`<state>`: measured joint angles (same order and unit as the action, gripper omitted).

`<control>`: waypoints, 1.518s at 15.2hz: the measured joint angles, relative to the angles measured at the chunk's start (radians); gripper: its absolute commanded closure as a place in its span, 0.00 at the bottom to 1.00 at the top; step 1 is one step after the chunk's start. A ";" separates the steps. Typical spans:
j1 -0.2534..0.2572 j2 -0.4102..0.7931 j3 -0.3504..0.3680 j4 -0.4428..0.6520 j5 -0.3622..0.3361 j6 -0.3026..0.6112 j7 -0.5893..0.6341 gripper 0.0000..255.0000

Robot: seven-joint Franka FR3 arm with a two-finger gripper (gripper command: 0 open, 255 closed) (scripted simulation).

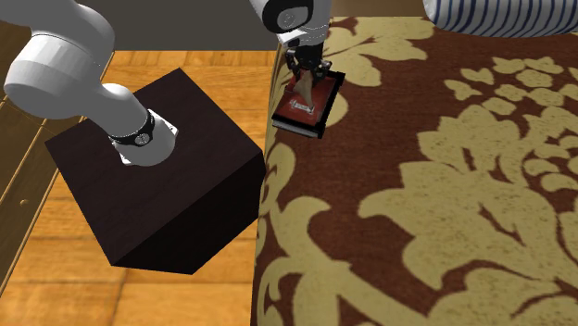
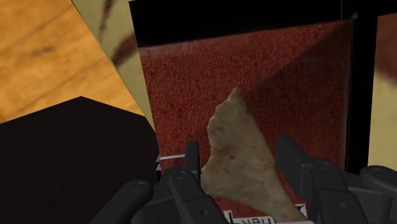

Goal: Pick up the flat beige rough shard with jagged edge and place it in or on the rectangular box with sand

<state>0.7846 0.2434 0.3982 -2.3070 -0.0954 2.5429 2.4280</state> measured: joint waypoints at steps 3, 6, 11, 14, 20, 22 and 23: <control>0.007 0.028 -0.009 -0.003 -0.019 0.029 0.013 1.00; 0.008 0.034 -0.011 0.000 -0.023 0.032 0.015 1.00; 0.008 0.035 -0.012 0.000 -0.024 0.033 0.015 0.00; 0.008 0.035 -0.012 0.000 -0.024 0.033 0.015 0.00; -0.013 -0.063 0.019 0.013 0.041 -0.069 -0.026 0.00; -0.018 -0.075 0.020 0.010 0.050 -0.078 -0.035 0.00; -0.018 -0.077 0.020 0.010 0.051 -0.080 -0.037 0.00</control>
<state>0.7662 0.1667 0.4185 -2.2971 -0.0442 2.4633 2.3911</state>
